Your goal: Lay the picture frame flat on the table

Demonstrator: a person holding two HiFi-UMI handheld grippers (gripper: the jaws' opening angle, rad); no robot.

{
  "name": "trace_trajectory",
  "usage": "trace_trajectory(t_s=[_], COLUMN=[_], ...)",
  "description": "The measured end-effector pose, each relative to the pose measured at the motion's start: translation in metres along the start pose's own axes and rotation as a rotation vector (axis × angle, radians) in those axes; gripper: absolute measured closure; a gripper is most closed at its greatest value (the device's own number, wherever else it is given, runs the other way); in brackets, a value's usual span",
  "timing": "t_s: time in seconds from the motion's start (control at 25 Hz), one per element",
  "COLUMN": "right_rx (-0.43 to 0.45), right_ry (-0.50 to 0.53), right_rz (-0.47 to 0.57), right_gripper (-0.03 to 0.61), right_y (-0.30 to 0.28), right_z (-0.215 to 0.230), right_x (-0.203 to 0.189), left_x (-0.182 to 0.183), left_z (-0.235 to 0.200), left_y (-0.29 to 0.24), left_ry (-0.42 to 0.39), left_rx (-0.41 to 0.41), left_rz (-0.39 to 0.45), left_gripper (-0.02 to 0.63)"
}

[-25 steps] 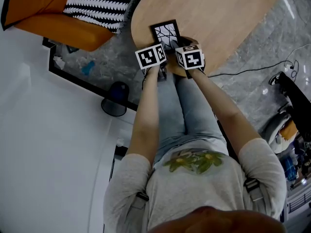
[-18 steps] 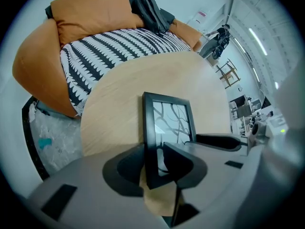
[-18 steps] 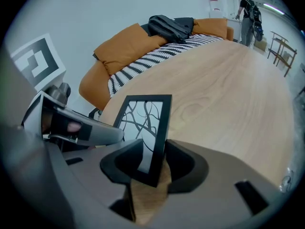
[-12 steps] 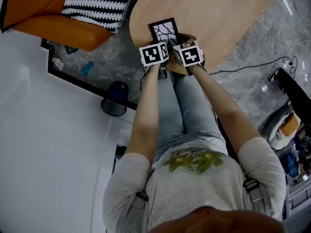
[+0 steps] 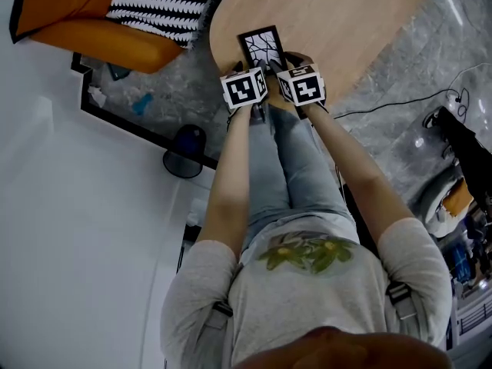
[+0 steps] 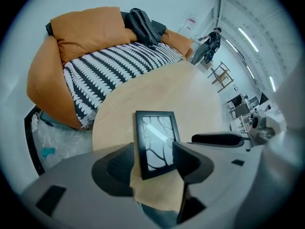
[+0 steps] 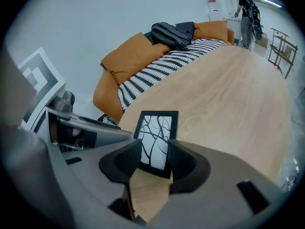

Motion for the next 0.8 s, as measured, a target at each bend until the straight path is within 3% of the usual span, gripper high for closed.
trace_trajectory(t_s=[0.16,0.44,0.56,0.64,0.8], right_rx=[0.009,0.004,0.005,0.018,0.051], right_ry=[0.018,0.038,0.047,0.051,0.065], right_rz=[0.017,0.067,0.083,0.092,0.111], right_gripper=[0.430,0.523,0.562,0.570,0.571], right_y=[0.017,0.055,0.069,0.076,0.083], right_z=[-0.017,-0.037,-0.040,-0.044,-0.055], right_x=[0.003,0.015,0.021,0.025,0.029], left_x=[0.006,0.013,0.015,0.017,0.020], left_z=[0.005,0.009,0.012,0.017,0.032], left_y=[0.025,0.068,0.079,0.088,0.107], left_ry=[-0.017,-0.030,-0.026,-0.031,-0.061], left_rx=[-0.015,0.024,0.028,0.001,-0.105], left_rz=[0.042,0.156,0.179,0.198,0.237], left_gripper=[0.377,0.515,0.546,0.592,0.598])
Point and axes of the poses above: the fingertips, and each gripper's own axes: y backward along the fingers, z to its right, x out of its top, the point moved 1 cm from there along y, backward along the fingers, and after that the axes turned 11 degrees about x, right-handed, at the moved point
